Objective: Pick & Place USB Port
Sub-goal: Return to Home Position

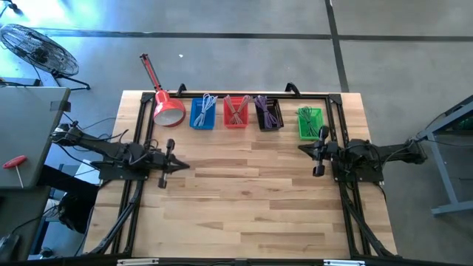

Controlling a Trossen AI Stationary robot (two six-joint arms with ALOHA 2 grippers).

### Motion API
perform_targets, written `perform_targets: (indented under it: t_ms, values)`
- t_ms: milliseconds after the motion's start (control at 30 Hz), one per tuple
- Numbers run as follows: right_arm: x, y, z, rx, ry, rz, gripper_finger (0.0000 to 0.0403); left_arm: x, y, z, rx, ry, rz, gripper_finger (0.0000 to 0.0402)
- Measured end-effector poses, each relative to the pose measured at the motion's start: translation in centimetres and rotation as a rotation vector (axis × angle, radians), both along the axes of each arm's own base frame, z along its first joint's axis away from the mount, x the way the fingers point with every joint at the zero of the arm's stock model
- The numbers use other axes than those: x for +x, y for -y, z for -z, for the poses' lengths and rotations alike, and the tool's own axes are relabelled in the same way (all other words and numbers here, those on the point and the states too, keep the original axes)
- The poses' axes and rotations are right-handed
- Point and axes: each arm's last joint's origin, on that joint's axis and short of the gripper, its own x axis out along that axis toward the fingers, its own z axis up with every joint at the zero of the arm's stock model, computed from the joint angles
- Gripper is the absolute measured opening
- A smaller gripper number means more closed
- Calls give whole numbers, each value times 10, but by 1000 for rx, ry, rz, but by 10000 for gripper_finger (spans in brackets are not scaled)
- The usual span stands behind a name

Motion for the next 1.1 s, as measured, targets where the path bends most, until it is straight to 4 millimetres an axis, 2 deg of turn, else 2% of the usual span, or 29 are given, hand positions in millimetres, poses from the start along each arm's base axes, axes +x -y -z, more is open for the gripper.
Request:
perform_targets:
  t_ms: [333,1100]
  values:
    - [0,0,-1,-2,9,2,1,-1,-1,11,36,-109,-29,0]
    - [0,0,-1,-3,10,2,0,-2,-1,10,31,-102,-30,0]
